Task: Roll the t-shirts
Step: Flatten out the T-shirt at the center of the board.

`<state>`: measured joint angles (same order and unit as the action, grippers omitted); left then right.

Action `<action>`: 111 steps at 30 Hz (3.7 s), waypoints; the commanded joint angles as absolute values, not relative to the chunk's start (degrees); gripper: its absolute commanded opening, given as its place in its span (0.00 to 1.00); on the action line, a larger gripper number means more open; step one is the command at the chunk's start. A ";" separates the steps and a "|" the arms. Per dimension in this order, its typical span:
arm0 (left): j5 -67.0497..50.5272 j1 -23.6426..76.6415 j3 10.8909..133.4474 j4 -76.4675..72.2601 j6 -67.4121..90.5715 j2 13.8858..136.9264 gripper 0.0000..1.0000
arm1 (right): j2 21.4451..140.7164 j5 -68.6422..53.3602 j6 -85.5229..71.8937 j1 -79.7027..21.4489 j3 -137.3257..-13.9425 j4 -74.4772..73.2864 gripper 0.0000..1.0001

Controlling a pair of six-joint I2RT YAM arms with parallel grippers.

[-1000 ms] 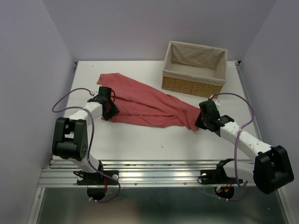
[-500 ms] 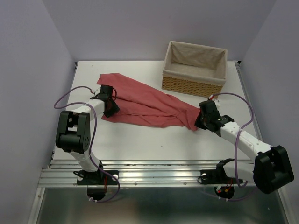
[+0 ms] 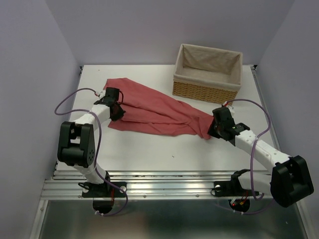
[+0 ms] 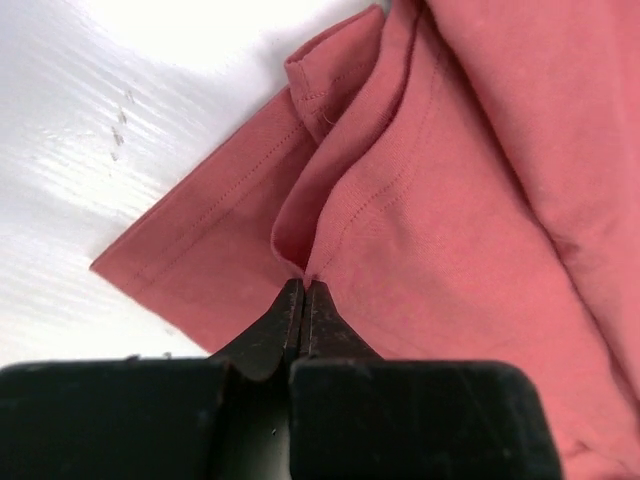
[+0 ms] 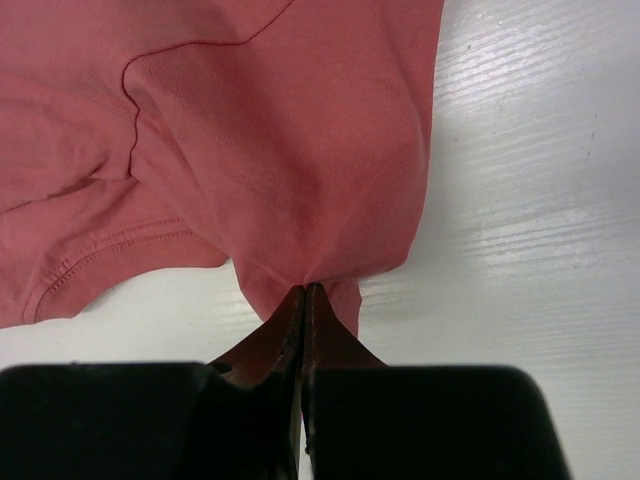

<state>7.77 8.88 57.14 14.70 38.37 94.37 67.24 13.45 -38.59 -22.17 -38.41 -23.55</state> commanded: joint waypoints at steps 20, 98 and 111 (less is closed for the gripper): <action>9.67 6.68 73.82 23.46 34.98 70.40 0.00 | 60.29 24.97 -36.83 -21.88 -46.66 -36.30 1.00; -3.95 4.13 115.01 23.64 20.12 78.05 0.00 | 60.65 20.93 -19.25 -21.88 -87.79 -14.94 0.01; -7.39 3.78 126.64 19.33 22.33 68.91 0.00 | 55.90 5.72 -15.29 -21.88 -106.86 -20.83 0.01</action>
<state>-7.09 4.01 123.33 24.99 22.13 72.73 56.38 11.27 -17.41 -22.09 -101.12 -19.46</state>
